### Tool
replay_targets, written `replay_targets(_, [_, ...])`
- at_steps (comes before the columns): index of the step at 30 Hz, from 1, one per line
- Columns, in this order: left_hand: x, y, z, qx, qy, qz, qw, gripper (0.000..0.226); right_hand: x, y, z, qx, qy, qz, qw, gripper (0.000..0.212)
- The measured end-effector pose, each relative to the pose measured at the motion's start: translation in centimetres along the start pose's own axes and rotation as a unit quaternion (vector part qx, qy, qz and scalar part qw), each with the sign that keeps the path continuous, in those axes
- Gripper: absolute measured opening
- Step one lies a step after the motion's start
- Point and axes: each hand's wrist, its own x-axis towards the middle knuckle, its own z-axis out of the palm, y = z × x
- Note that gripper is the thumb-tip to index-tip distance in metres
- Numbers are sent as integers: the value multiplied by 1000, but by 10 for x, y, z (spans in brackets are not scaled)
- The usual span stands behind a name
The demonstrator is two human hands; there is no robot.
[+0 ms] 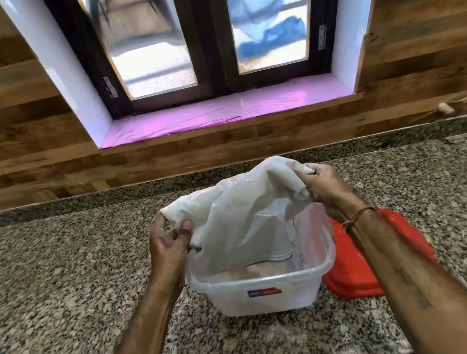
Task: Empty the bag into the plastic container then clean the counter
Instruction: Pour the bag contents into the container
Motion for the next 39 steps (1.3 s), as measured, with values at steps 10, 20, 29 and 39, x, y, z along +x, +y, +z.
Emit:
replay_targets(10, [10,-13,-6,-15,28,-10,999,26,6,-14,-11,-167,64,-106,978,18])
replay_targets(20, [16,-12,-8,-56,22,-2,998,20,4,-71,-30,-417,32,-200,886,19])
replay_targets(29, [23,-7,-9,-51,31,3,998,34,-2,-92,-36,-375,9,-192,907,14])
replay_targets(39, [29,5,-12,-31,18,36,999,35,-11,-86,-39,-182,-20,-174,968,6])
